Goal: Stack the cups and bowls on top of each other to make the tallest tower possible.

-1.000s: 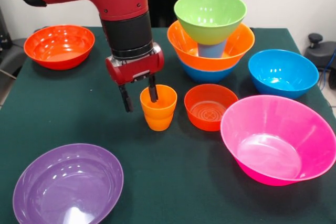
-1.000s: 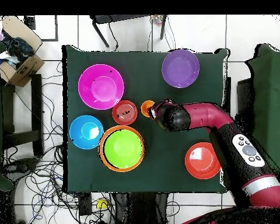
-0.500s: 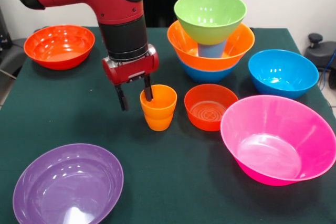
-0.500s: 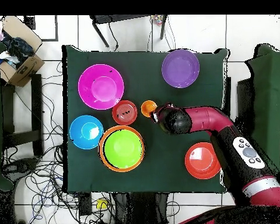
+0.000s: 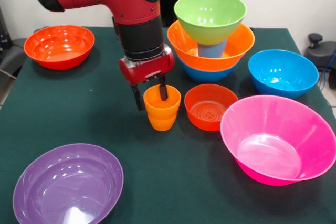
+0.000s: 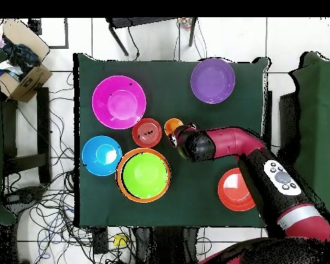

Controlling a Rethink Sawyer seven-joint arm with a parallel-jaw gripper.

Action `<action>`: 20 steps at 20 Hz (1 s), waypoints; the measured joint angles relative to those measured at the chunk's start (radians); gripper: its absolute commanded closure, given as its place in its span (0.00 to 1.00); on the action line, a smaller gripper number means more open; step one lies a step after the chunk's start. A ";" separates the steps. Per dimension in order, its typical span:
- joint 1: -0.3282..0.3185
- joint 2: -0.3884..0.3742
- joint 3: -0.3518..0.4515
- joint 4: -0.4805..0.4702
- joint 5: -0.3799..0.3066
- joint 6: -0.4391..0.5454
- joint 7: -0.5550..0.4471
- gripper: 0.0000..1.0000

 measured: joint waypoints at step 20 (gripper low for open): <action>0.048 0.003 -0.054 0.006 0.001 -0.036 0.000 1.00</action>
